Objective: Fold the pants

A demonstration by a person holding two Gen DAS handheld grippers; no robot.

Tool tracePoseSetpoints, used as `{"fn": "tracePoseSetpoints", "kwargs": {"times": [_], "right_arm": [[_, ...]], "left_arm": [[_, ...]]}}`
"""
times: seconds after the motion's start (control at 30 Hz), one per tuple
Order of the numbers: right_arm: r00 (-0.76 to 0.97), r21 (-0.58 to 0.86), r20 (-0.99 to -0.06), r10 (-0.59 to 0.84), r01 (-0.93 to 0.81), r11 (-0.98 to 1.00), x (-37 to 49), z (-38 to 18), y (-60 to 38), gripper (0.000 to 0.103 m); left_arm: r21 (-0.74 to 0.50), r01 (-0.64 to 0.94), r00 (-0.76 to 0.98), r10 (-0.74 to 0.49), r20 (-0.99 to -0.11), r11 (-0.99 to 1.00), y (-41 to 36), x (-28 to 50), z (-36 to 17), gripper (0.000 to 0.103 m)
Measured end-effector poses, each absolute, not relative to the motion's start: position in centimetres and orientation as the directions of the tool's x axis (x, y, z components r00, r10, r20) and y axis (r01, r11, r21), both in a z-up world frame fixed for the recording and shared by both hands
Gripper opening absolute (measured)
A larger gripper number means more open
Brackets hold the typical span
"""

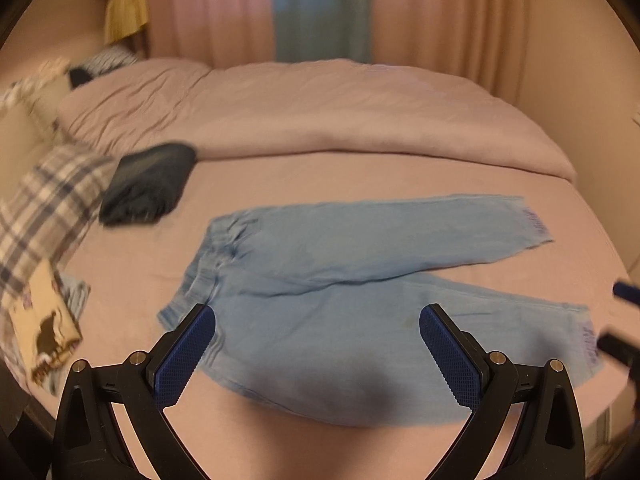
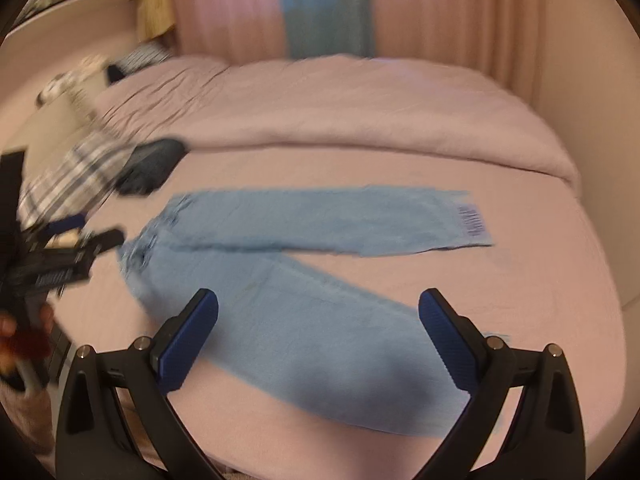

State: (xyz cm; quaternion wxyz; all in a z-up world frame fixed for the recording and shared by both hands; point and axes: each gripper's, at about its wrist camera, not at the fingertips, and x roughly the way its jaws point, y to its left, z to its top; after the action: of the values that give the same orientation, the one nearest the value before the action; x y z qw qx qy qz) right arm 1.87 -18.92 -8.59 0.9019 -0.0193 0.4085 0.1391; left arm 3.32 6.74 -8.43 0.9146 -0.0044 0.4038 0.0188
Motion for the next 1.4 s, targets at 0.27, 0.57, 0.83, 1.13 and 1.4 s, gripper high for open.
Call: {"fn": "tracePoseSetpoints", "kwargs": {"times": [0.27, 0.57, 0.83, 1.13, 1.4], "right_arm": [[0.446, 0.031, -0.843, 0.299, -0.516, 0.856, 2.0, -19.8, -11.1, 0.087], [0.396, -0.060, -0.889, 0.230, -0.598, 0.799, 2.4, -26.0, -7.3, 0.052], [0.348, 0.029, -0.881, 0.321, -0.637, 0.771, 3.5, -24.3, -6.9, 0.008], [0.252, 0.110, -0.899, 0.357, -0.661, 0.743, 2.6, -25.6, -7.5, 0.020], [0.462, 0.203, -0.809, 0.364, -0.362, 0.910, 1.4, -19.8, -21.0, 0.047]], "left_arm": [[-0.143, -0.303, 0.516, 0.036, -0.856, 0.942, 16.3, 3.4, -17.8, 0.102], [-0.324, -0.371, 0.488, -0.114, -0.865, 0.870, 18.7, 4.5, -21.4, 0.048], [-0.396, -0.350, 0.585, -0.132, -0.801, 0.849, 19.9, 2.3, -19.3, 0.012], [-0.155, -0.379, 0.508, 0.065, -0.859, 0.912, 19.8, 1.6, -19.6, 0.063], [-0.065, -0.316, 0.656, 0.169, -0.736, 0.946, 19.5, -1.1, -14.3, 0.068]]}}
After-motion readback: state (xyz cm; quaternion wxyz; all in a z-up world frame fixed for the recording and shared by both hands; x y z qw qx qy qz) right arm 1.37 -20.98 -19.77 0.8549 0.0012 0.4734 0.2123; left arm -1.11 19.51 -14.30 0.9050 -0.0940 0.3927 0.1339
